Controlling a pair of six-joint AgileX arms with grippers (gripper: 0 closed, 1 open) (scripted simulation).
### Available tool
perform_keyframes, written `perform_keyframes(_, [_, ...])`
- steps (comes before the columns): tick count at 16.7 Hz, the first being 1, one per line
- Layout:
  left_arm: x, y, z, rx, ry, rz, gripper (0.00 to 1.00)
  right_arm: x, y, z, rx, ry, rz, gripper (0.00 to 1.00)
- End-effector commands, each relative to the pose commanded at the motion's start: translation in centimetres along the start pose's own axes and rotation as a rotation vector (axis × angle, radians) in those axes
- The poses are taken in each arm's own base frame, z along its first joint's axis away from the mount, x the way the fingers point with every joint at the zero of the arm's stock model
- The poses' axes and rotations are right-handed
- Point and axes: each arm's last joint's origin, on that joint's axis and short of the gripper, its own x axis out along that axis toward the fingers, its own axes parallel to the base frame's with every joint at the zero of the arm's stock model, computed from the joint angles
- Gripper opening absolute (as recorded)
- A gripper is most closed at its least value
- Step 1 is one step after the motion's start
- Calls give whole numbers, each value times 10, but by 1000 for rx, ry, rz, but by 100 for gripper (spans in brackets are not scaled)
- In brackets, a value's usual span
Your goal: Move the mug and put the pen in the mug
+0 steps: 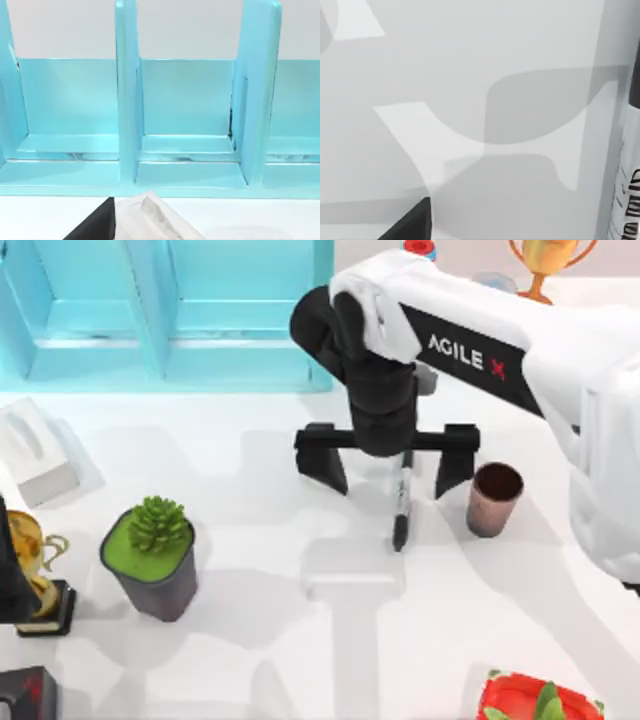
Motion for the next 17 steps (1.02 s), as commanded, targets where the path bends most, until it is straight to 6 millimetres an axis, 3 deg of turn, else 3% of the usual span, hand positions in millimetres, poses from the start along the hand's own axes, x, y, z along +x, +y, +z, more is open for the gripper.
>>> perform_keyframes(10, [0, 0, 0, 0, 0, 0, 100, 11, -5, -2, 0, 0, 0, 100])
perform_keyframes(17, [0, 0, 0, 0, 0, 0, 100, 11, -5, -2, 0, 0, 0, 47])
